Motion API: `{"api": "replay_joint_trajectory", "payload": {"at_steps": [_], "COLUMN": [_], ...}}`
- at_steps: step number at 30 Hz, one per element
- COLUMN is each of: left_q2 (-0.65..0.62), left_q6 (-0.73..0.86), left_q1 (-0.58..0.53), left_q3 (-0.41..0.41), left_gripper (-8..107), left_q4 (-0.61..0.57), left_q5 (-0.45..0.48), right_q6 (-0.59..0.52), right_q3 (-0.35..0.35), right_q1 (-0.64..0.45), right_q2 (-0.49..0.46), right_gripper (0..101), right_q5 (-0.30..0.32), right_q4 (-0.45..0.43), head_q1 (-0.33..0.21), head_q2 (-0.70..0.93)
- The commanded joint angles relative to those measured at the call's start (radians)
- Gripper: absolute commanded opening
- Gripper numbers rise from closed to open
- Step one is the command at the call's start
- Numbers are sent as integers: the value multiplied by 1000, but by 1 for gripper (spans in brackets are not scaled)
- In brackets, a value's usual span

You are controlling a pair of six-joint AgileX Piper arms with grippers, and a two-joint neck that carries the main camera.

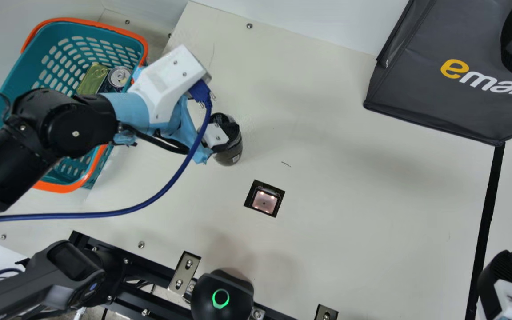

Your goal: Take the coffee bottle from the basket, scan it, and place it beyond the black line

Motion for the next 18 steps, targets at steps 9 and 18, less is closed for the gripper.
{"api": "replay_joint_trajectory", "payload": {"at_steps": [9, 18], "left_q2": [-6, -33], "left_q6": [-46, -82], "left_q1": [32, 92], "left_q3": [-78, -102], "left_gripper": [90, 90], "left_q4": [49, 90], "left_q5": [35, 67], "right_q6": [0, 0], "right_q3": [0, 0], "right_q1": [0, 0], "right_q2": [0, 0], "right_gripper": [91, 91], "right_q5": [-1, -1], "right_q4": [0, 0], "head_q1": [-26, -26], "head_q2": [2, 2]}}
